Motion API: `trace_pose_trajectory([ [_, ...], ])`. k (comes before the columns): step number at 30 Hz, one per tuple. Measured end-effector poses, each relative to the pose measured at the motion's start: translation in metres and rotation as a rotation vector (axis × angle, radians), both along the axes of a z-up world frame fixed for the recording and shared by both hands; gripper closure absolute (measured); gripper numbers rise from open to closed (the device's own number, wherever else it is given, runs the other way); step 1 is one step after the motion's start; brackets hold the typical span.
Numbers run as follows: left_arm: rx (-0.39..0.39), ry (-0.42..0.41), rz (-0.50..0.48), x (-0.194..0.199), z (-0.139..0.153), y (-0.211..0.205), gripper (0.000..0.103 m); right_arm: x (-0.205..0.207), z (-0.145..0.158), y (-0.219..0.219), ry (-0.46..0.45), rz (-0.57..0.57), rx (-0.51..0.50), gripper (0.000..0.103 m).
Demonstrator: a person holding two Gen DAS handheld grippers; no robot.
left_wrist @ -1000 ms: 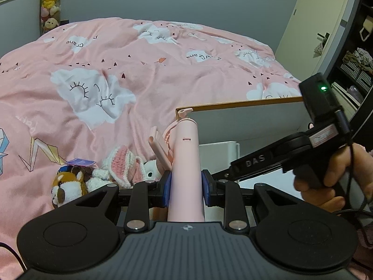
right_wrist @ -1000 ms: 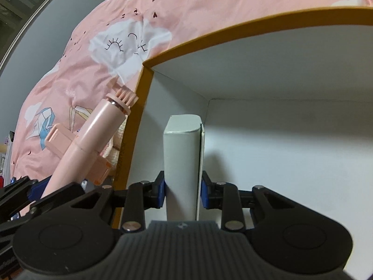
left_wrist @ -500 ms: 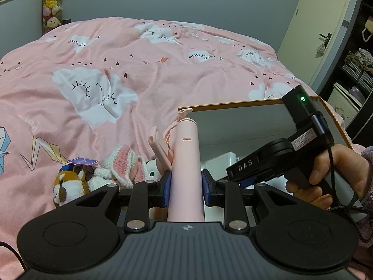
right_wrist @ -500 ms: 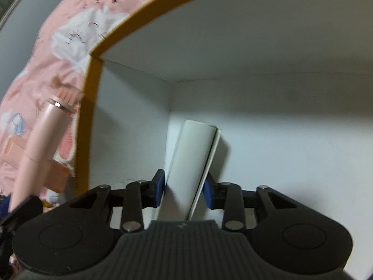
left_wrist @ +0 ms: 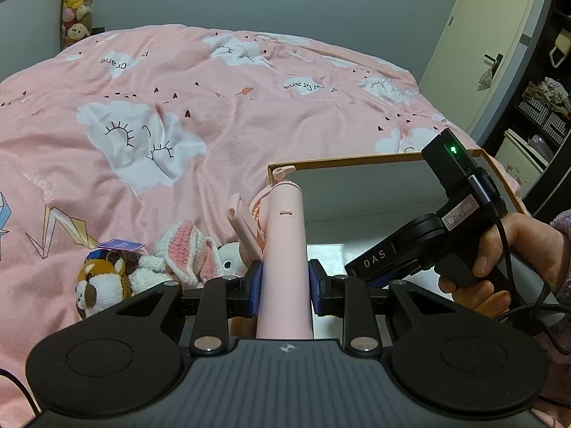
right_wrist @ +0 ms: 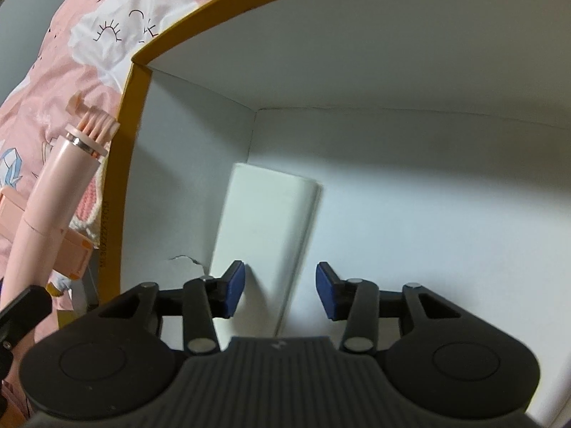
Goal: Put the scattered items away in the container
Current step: 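Open the right tool and withdraw it from the power bank, then carry the pink selfie stick with the left tool into the box and release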
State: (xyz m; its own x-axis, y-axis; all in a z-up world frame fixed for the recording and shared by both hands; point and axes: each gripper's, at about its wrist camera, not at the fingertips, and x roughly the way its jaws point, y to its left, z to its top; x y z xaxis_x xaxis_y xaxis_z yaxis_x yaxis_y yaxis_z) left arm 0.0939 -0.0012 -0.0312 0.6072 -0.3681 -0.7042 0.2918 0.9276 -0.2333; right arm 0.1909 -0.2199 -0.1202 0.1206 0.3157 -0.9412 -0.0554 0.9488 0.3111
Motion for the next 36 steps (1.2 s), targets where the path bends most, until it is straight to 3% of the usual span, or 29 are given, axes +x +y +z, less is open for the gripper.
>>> trace_pose_trajectory([
  [7,-0.005,0.003,0.004,0.001,0.000,0.001,0.072,0.005,-0.015,0.000,0.046,-0.013,0.092,0.064],
  [12,-0.009,-0.007,0.008,0.000,0.001,0.001,0.072,0.006,-0.009,0.007,0.018,-0.002,0.066,0.066],
  [20,-0.005,-0.081,-0.040,-0.006,0.013,-0.015,0.072,-0.017,0.044,-0.014,-0.137,-0.042,0.112,0.067],
  [30,0.205,-0.125,-0.179,-0.010,-0.012,-0.076,0.072,-0.036,0.094,-0.040,-0.260,-0.167,0.249,0.066],
  [34,0.279,-0.101,-0.200,-0.007,-0.025,-0.089,0.072,-0.042,0.098,-0.041,-0.271,-0.138,0.231,0.067],
  [36,0.315,-0.098,-0.210,-0.007,-0.031,-0.094,0.072,-0.032,0.086,-0.031,-0.255,-0.131,0.197,0.068],
])
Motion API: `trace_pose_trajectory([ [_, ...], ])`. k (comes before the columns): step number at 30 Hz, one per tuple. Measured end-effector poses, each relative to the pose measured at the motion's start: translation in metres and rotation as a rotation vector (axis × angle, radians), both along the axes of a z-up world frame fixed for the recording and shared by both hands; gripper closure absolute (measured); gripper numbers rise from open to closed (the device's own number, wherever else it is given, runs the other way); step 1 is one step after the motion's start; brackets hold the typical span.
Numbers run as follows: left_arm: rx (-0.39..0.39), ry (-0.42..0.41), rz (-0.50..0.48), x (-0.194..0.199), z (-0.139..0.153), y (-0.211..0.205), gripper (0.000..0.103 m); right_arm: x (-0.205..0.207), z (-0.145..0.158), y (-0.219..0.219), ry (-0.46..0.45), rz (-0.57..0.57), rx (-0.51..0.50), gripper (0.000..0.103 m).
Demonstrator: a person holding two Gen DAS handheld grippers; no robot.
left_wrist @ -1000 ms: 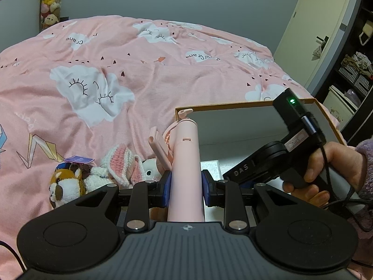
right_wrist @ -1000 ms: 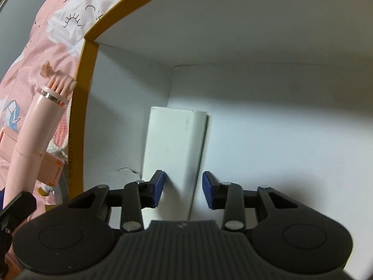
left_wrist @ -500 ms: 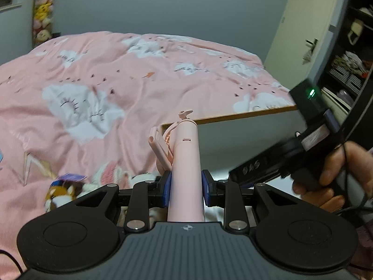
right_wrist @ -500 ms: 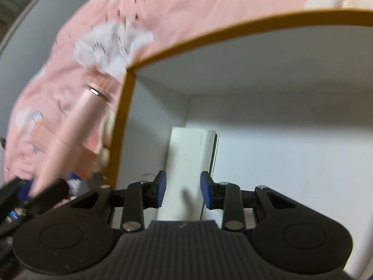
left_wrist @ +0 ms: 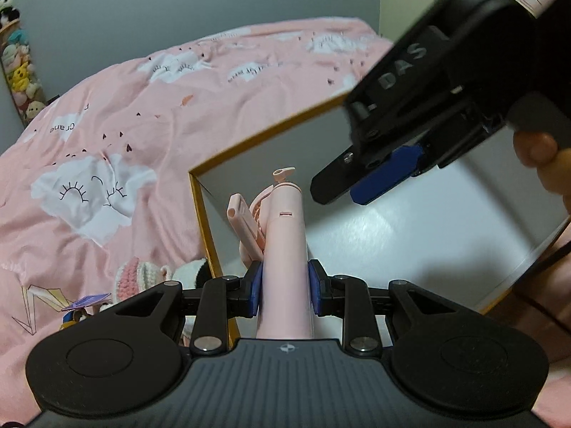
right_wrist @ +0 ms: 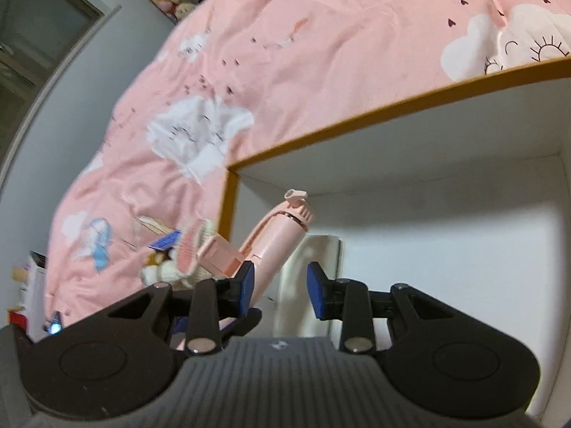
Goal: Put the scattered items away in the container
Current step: 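Carry the pink selfie stick with the left tool into the box and release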
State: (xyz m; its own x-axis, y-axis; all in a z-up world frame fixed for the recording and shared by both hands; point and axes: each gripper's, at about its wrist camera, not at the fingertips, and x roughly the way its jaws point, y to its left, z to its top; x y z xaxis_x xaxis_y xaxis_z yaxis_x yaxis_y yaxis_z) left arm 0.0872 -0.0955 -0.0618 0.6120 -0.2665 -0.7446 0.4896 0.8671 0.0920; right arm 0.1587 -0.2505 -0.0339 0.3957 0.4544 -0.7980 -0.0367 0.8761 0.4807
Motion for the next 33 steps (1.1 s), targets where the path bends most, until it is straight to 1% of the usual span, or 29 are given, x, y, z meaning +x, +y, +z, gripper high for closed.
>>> trace_pose_trajectory([
  [2,0.046,-0.009,-0.009,-0.001,-0.006,-0.007,0.072,0.007,-0.010,0.005,0.020,-0.002,0.008,0.071],
  [4,0.086,-0.012,-0.017,-0.001,-0.012,-0.013,0.072,0.007,-0.014,0.004,0.030,-0.006,0.045,0.071],
  [6,0.114,-0.002,-0.020,0.001,-0.017,-0.018,0.072,0.010,-0.013,0.009,0.014,-0.003,0.066,0.071],
  [8,0.136,0.007,-0.024,0.002,-0.021,-0.021,0.072,0.013,-0.009,0.015,-0.003,0.011,0.067,0.071],
  [10,0.161,-0.009,-0.032,0.000,-0.024,-0.024,0.072,0.013,-0.006,0.020,-0.008,0.028,0.063,0.071],
  [19,0.218,-0.034,-0.061,-0.005,-0.028,-0.031,0.072,0.028,-0.022,0.039,0.038,0.066,0.037,0.070],
  [22,0.227,-0.034,-0.067,-0.005,-0.027,-0.031,0.072,0.030,-0.025,0.043,0.044,0.071,0.026,0.070],
  [23,0.230,-0.036,-0.069,-0.005,-0.027,-0.031,0.072,0.031,-0.026,0.044,0.048,0.073,0.026,0.072],
  [25,0.233,-0.032,-0.070,-0.004,-0.027,-0.032,0.072,0.032,-0.027,0.044,0.050,0.081,0.042,0.085],
  [28,0.229,-0.018,-0.068,0.000,-0.027,-0.030,0.071,0.030,-0.025,0.045,0.039,0.089,0.042,0.086],
  [30,0.211,-0.008,-0.072,0.001,-0.027,-0.027,0.070,0.027,-0.025,0.043,0.033,0.090,0.022,0.090],
  [31,0.197,-0.005,-0.072,0.001,-0.025,-0.025,0.068,0.026,-0.026,0.042,0.032,0.089,0.010,0.092],
  [32,0.173,-0.001,-0.075,0.001,-0.023,-0.022,0.064,0.026,-0.027,0.039,0.034,0.085,0.007,0.093],
  [33,0.145,0.001,-0.076,0.001,-0.019,-0.018,0.055,0.025,-0.029,0.036,0.041,0.080,0.018,0.094],
])
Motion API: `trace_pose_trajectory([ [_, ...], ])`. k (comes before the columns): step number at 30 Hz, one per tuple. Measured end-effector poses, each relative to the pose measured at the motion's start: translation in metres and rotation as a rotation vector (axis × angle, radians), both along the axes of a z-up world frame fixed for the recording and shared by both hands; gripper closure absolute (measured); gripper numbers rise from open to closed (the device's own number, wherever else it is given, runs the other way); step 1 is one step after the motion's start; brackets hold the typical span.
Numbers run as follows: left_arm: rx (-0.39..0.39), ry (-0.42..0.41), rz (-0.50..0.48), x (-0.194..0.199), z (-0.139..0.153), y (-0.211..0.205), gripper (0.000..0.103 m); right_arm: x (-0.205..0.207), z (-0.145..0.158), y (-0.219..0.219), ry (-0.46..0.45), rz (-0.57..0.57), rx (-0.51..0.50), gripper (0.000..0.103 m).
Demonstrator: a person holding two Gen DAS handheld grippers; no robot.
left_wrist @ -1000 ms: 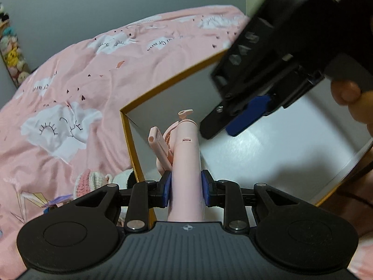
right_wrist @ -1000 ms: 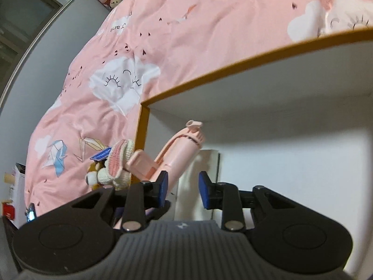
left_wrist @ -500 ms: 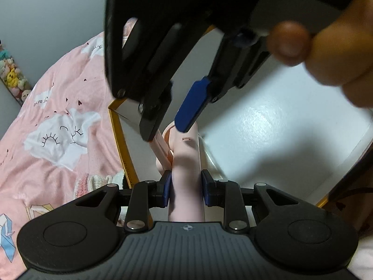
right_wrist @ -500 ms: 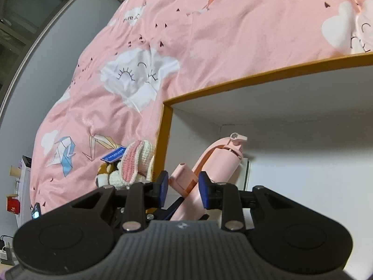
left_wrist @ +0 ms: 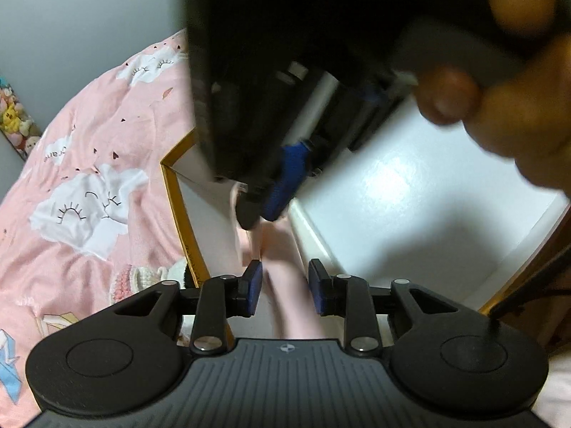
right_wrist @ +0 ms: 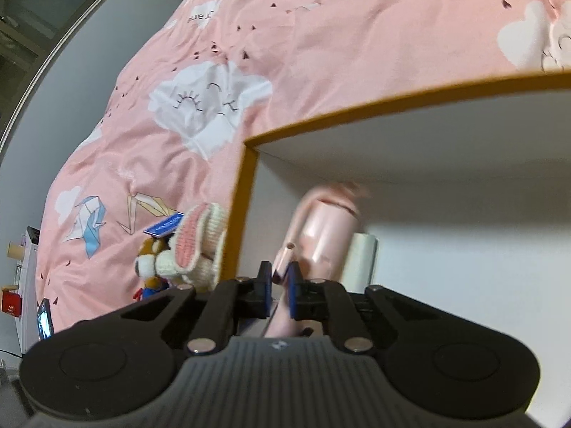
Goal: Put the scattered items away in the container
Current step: 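Carry the pink selfie stick with the left tool into the box and release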
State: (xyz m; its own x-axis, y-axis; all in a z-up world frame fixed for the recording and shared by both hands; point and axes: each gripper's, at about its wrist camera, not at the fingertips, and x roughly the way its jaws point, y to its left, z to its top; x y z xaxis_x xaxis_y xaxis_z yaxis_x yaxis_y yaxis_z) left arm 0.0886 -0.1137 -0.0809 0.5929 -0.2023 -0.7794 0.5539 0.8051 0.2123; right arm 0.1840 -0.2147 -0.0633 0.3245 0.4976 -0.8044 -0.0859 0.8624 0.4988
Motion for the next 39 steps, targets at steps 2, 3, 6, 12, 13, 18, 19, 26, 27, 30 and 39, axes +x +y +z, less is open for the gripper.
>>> trace_pose_trajectory([
  [2,-0.056,0.007,0.006,0.000,0.008,0.010,0.049,-0.001,-0.004,-0.006,0.014,-0.012,0.002,0.095],
  [3,-0.090,0.016,0.009,0.000,0.012,0.017,0.048,-0.002,-0.006,-0.009,0.013,-0.015,-0.003,0.095],
  [6,-0.216,0.064,0.038,0.002,0.024,0.042,0.047,-0.005,-0.009,-0.018,0.016,-0.017,0.011,0.095],
  [12,-0.358,0.108,0.124,0.005,0.033,0.079,0.047,-0.008,-0.015,-0.036,0.046,-0.048,0.031,0.095],
  [13,-0.368,0.107,0.134,0.004,0.034,0.082,0.047,-0.008,-0.017,-0.039,0.052,-0.057,0.033,0.095],
  [18,-0.388,0.115,0.190,0.013,0.033,0.098,0.047,-0.006,-0.025,-0.041,0.084,-0.090,-0.018,0.096],
  [19,-0.389,0.116,0.199,0.012,0.033,0.099,0.047,-0.006,-0.026,-0.038,0.088,-0.087,-0.040,0.096],
  [26,-0.410,0.128,0.240,0.009,0.032,0.112,0.047,0.003,-0.035,-0.018,0.113,-0.036,-0.106,0.095],
  [27,-0.410,0.131,0.246,0.009,0.032,0.113,0.048,0.003,-0.037,-0.014,0.116,-0.026,-0.106,0.095],
  [30,-0.414,0.139,0.259,0.008,0.030,0.116,0.047,0.005,-0.041,-0.002,0.122,0.001,-0.107,0.095],
  [39,-0.423,0.122,0.288,0.007,0.029,0.122,0.047,-0.001,-0.036,-0.003,0.118,-0.004,-0.080,0.089],
])
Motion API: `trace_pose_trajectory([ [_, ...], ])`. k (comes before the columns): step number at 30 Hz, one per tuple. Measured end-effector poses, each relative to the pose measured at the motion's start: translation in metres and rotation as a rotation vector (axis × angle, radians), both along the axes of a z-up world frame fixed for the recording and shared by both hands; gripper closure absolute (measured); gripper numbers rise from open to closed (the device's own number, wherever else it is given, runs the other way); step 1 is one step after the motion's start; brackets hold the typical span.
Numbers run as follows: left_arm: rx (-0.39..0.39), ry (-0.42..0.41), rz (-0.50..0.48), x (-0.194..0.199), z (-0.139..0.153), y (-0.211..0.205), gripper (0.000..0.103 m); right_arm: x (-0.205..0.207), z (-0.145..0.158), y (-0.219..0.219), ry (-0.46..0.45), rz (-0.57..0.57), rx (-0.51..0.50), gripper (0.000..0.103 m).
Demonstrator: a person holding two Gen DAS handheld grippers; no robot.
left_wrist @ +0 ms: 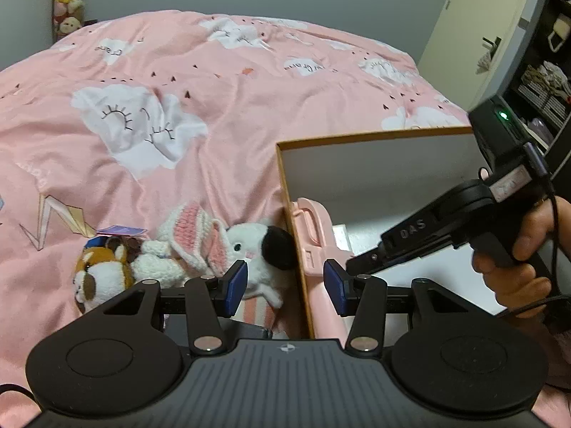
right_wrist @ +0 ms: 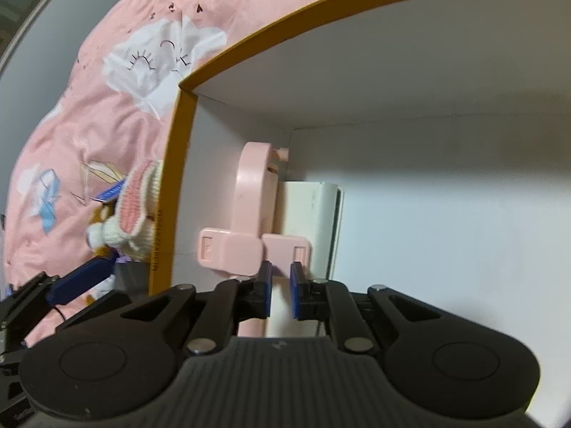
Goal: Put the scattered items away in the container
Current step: 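Carry the pink selfie stick with the left tool into the box and release, then move both tools back over the remaining pile of items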
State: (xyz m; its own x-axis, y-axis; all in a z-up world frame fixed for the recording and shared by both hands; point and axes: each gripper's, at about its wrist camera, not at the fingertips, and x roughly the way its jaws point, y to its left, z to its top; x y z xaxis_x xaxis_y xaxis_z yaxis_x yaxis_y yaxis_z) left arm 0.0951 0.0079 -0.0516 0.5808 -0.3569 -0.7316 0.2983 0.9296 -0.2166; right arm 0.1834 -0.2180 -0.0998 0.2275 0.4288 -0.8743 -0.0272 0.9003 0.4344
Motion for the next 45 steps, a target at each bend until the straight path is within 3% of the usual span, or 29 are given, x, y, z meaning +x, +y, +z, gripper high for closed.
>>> trace_pose_trajectory([
  [2,-0.002,-0.013,0.023,-0.001,0.002,0.003,0.048,-0.006,0.007,-0.001,-0.038,-0.006,0.016,0.081],
  [4,0.001,-0.030,0.037,-0.003,0.004,0.005,0.048,-0.015,0.017,0.001,-0.108,-0.012,0.010,0.061],
  [10,0.036,-0.072,0.087,-0.008,0.013,0.011,0.047,-0.043,0.047,0.010,-0.352,-0.015,-0.120,0.045],
  [13,0.033,-0.058,0.095,-0.009,0.016,0.017,0.047,-0.051,0.052,0.016,-0.408,-0.011,-0.185,0.033],
  [15,0.032,-0.032,0.086,-0.008,0.016,0.021,0.046,-0.052,0.051,0.021,-0.411,0.046,-0.239,0.032],
  [17,0.050,-0.010,0.086,-0.007,0.015,0.024,0.046,-0.048,0.046,0.027,-0.388,0.097,-0.318,0.036],
  [19,0.073,-0.003,0.100,-0.007,0.013,0.026,0.046,-0.048,0.042,0.028,-0.379,0.131,-0.376,0.054],
  [23,0.098,0.014,0.135,-0.008,0.009,0.035,0.046,-0.045,0.028,0.035,-0.314,0.195,-0.433,0.070],
  [31,0.112,0.027,0.207,-0.008,0.012,0.061,0.046,-0.030,0.003,0.051,-0.110,0.373,-0.514,0.072],
  [34,0.117,0.031,0.231,-0.007,0.013,0.070,0.046,-0.031,0.003,0.061,-0.127,0.447,-0.559,0.073],
  [37,0.125,0.047,0.241,-0.007,0.012,0.077,0.046,-0.031,0.002,0.066,-0.118,0.468,-0.553,0.090],
  [38,0.128,0.051,0.242,-0.007,0.011,0.079,0.046,-0.032,0.001,0.067,-0.119,0.473,-0.550,0.091],
  [41,0.138,0.061,0.235,-0.009,0.012,0.083,0.046,-0.038,0.003,0.064,-0.146,0.476,-0.558,0.090],
  [45,0.159,0.075,0.210,-0.018,0.016,0.088,0.046,-0.054,0.024,0.054,-0.250,0.419,-0.528,0.086],
])
